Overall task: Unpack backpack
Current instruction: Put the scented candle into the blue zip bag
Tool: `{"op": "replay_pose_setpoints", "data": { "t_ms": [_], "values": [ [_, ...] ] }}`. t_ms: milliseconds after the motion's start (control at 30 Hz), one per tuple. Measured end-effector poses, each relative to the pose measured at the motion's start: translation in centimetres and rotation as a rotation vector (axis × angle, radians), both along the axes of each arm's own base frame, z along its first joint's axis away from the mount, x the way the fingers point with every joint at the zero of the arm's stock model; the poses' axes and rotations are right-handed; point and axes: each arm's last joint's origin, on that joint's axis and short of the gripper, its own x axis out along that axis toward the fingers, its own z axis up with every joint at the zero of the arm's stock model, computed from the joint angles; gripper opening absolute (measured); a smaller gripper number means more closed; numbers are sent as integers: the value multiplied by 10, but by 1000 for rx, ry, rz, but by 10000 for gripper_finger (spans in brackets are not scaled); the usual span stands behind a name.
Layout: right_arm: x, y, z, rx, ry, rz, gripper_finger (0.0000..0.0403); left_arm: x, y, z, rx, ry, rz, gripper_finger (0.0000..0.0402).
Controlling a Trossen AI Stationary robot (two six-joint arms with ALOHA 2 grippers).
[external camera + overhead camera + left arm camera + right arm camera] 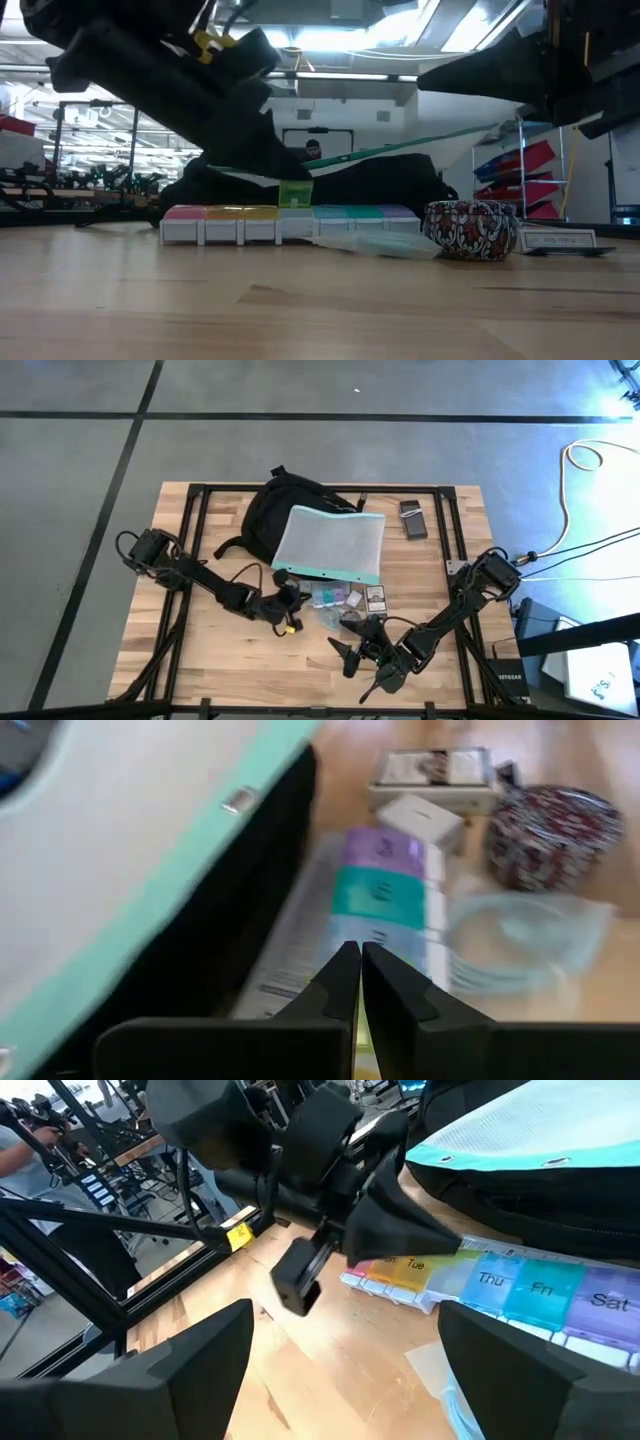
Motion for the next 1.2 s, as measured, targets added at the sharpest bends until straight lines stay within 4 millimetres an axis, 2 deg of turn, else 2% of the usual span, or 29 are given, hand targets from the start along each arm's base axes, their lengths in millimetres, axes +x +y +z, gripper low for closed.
{"op": "replay_pose_setpoints", "data": {
  "t_ms": [300, 1200],
  "values": [
    [-1, -1, -1, -93, 49, 15, 301, 2, 2, -3, -105, 42, -113, 0],
    [3, -4, -2, -104, 68, 23, 301, -3, 6, -10, -95, 131, -89, 0]
  ]
}}
